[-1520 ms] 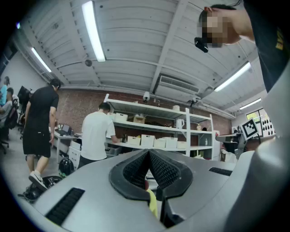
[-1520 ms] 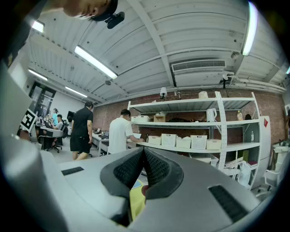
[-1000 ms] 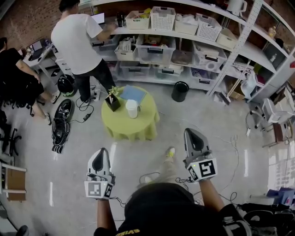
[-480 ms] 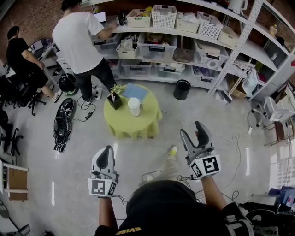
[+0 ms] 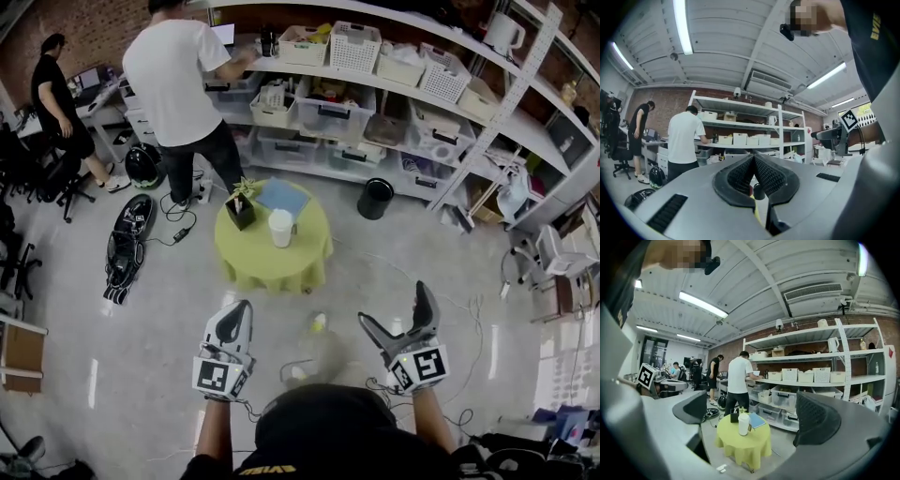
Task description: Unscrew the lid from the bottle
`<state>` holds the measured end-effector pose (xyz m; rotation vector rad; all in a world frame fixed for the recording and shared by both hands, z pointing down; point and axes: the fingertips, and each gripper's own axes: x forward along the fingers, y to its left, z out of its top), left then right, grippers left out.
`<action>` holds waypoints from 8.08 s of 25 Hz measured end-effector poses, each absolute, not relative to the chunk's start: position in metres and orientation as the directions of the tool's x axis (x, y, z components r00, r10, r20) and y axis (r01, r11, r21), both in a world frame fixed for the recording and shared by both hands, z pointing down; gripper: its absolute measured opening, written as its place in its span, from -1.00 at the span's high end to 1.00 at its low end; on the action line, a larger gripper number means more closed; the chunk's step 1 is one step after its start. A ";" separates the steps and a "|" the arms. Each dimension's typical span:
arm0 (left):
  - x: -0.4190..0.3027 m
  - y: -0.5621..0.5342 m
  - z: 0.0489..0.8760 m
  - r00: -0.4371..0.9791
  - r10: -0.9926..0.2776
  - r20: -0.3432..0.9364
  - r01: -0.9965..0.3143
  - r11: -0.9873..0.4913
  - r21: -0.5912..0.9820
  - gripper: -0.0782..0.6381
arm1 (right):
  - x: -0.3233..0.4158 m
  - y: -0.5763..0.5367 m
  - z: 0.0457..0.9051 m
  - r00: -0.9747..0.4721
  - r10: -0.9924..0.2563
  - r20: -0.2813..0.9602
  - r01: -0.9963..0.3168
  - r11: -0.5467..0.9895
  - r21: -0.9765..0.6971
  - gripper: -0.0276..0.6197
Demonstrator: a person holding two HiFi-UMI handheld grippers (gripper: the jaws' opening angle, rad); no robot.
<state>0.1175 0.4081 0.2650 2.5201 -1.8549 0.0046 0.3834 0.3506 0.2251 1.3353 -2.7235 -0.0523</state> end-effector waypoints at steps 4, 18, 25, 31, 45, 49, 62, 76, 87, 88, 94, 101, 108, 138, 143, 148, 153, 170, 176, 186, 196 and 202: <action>0.116 0.390 0.279 0.305 -0.952 0.031 -0.952 -0.305 0.004 0.73 | 0.367 0.333 0.235 -0.619 -0.776 0.124 -0.772 0.630 0.090 -0.84; 0.014 0.271 0.342 0.286 -0.933 0.218 -0.958 -0.284 0.039 0.30 | 0.241 0.184 0.305 -0.676 -0.681 0.282 -0.717 0.697 -0.035 -0.84; -0.017 0.206 0.372 0.331 -0.873 0.357 -0.936 -0.353 0.005 -0.20 | 0.181 0.107 0.312 -0.700 -0.642 0.314 -0.688 0.724 -0.052 -0.84; 0.003 0.152 0.404 0.401 -0.802 0.444 -0.863 -0.493 -0.111 -0.37 | 0.165 0.063 0.332 -0.704 -0.621 0.346 -0.687 0.719 -0.106 -0.84; 0.037 0.096 0.601 0.637 -0.454 0.623 -0.595 -0.804 0.021 -0.49 | 0.114 0.044 0.452 -0.467 -0.577 0.670 -0.817 0.571 -0.077 -0.76; 0.049 0.072 0.640 0.669 -0.409 0.620 -0.561 -0.826 0.060 -0.49 | 0.094 0.024 0.493 -0.390 -0.538 0.747 -0.866 0.489 -0.100 -0.75; 0.084 0.035 0.679 0.773 -0.189 0.605 -0.265 -0.963 0.038 -0.49 | 0.088 0.008 0.595 -0.284 -0.329 0.900 -0.935 0.304 -0.184 -0.62; 0.081 0.028 0.679 0.798 -0.140 0.587 -0.208 -0.977 0.050 -0.06 | 0.080 0.008 0.602 -0.403 -0.289 0.868 -0.843 0.487 -0.230 -0.40; 0.081 0.027 0.685 0.802 -0.128 0.583 -0.190 -0.981 0.046 -0.06 | 0.072 0.022 0.607 -0.424 0.081 0.902 -0.267 0.940 -0.210 -0.40; 0.081 0.028 0.687 0.803 -0.129 0.581 -0.191 -0.981 0.045 -0.06 | 0.072 0.022 0.610 -0.416 0.087 0.905 -0.252 0.945 -0.207 -0.40; 0.080 0.028 0.687 0.807 -0.129 0.576 -0.194 -0.980 0.052 -0.06 | 0.070 0.023 0.609 -0.440 0.075 0.895 -0.252 0.946 -0.203 -0.41; 0.077 0.028 0.688 0.796 -0.101 0.596 -0.172 -0.983 0.063 -0.05 | 0.070 0.025 0.610 -0.372 0.168 0.913 -0.104 0.970 -0.221 -0.41; 0.079 0.028 0.688 0.800 -0.075 0.595 -0.145 -0.987 0.071 -0.05 | 0.071 0.028 0.608 -0.304 0.219 0.927 0.091 0.975 -0.201 -0.41; 0.078 0.030 0.691 0.776 -0.110 0.622 -0.197 -0.978 0.074 -0.03 | 0.094 0.009 0.564 -0.353 -0.549 0.758 -0.917 0.364 -0.163 -0.55; 0.078 0.031 0.689 0.772 -0.115 0.626 -0.207 -0.975 0.076 -0.02 | 0.090 0.007 0.561 -0.235 -0.623 0.746 -0.966 0.236 -0.107 -0.39; 0.078 0.031 0.690 0.770 -0.118 0.628 -0.209 -0.975 0.072 -0.02 | 0.090 0.008 0.565 -0.247 -0.613 0.750 -0.964 0.231 -0.128 -0.20; 0.076 0.031 0.690 0.765 -0.116 0.634 -0.208 -0.975 0.073 -0.02 | 0.087 0.009 0.566 -0.294 -0.596 0.747 -0.950 0.270 -0.158 -0.20; 0.078 0.031 0.690 0.767 -0.109 0.632 -0.210 -0.974 0.088 -0.01 | 0.083 0.011 0.565 -0.494 -0.496 0.714 -0.812 0.557 -0.174 -0.19; 0.077 0.031 0.692 0.764 -0.109 0.636 -0.214 -0.973 0.090 -0.01 | 0.081 0.012 0.566 -0.548 -0.418 0.725 -0.726 0.668 -0.164 -0.19; 0.074 0.034 0.695 0.748 -0.105 0.655 -0.223 -0.970 0.100 -0.01 | 0.076 0.017 0.569 -0.601 -0.316 0.734 -0.612 0.773 -0.168 -0.19; 0.076 0.029 0.698 0.750 -0.138 0.647 -0.238 -0.969 0.069 0.00 | 0.076 0.015 0.571 -0.666 -0.162 0.728 -0.417 0.890 -0.183 -0.20; 0.075 0.031 0.701 0.729 -0.146 0.669 -0.231 -0.972 0.040 0.01 | 0.071 0.019 0.569 -0.690 -0.098 0.717 -0.334 0.922 -0.196 -0.20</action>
